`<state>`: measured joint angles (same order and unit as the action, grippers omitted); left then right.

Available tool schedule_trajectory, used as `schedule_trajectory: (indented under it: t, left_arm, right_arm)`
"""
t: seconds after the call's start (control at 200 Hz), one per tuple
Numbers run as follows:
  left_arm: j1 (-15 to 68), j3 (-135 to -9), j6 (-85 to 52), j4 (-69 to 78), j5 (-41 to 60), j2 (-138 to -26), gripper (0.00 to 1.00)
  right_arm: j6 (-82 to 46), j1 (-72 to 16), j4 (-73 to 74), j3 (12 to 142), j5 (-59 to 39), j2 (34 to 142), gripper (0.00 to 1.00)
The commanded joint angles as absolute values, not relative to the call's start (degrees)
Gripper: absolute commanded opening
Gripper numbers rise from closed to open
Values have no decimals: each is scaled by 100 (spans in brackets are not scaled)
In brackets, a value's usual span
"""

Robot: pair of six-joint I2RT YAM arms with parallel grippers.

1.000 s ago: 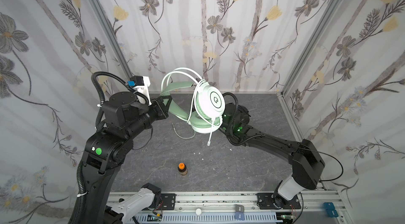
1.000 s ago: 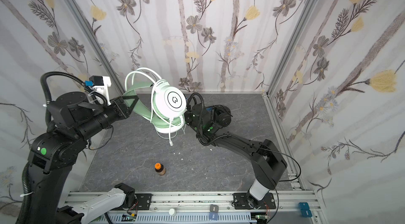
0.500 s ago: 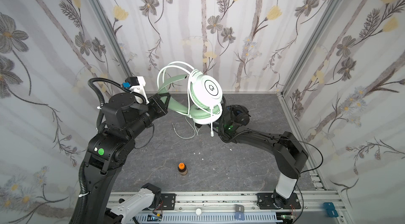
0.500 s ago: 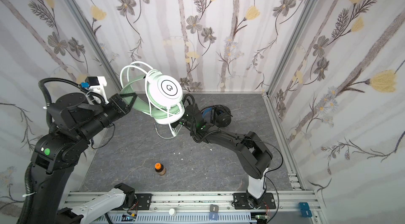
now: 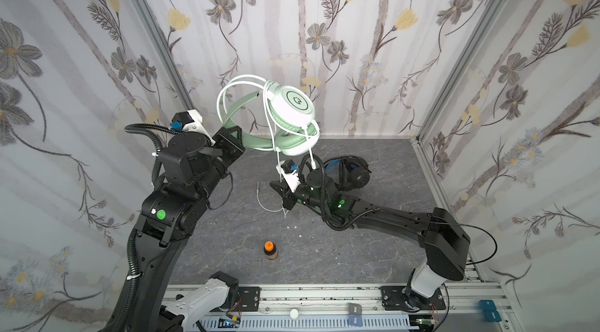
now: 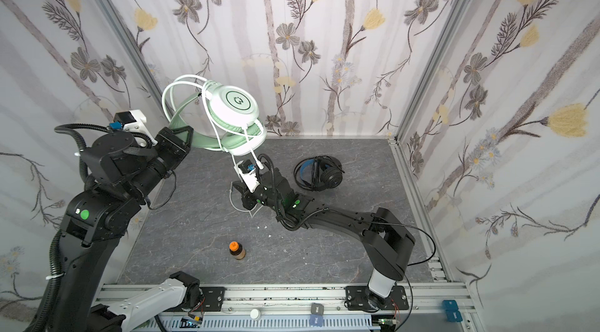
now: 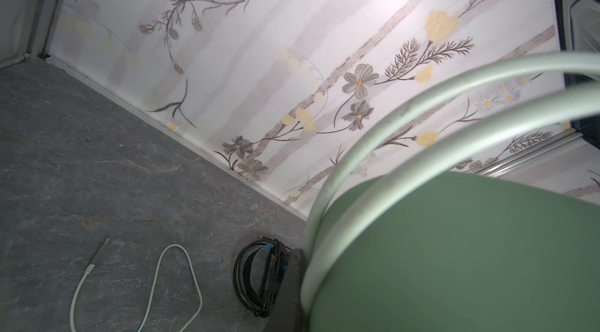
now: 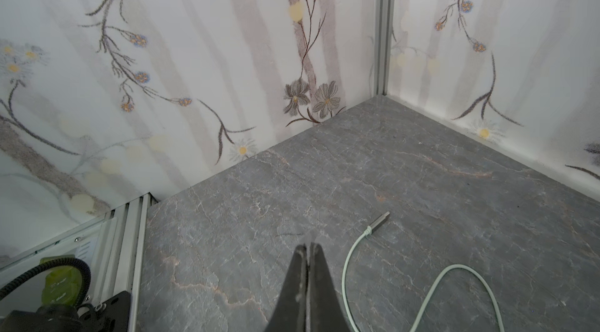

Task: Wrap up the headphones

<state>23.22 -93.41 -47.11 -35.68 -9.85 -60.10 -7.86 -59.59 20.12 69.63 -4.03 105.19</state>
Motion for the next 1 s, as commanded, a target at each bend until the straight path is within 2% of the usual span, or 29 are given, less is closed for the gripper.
schedule_trajectory:
  t: [0.0,0.295,0.535,0.704,0.994]
  left_arm:
    - [2282,-9319,-5167,-2801,-1730,-6092,0]
    - [1998,-9020,-5230,-2733,-2138,-6419,0]
    - [1955,-8830,-4949,-2711,-2372,-6596,0]
    - [1956,-8527,-4543,-2662,-2539,-6620,0]
    - [2216,-7725,-3050,-2536,-3264,-6432,0]
  right_arm:
    - [-624,-6175,1312,6813,175,10305,0]
    - [-320,-6729,548,6804,787,9871,0]
    - [247,-7213,-89,7281,1294,9730,0]
    - [562,-7404,-751,8138,1418,9780,0]
    - [853,-7413,-2366,10274,1502,10223,0]
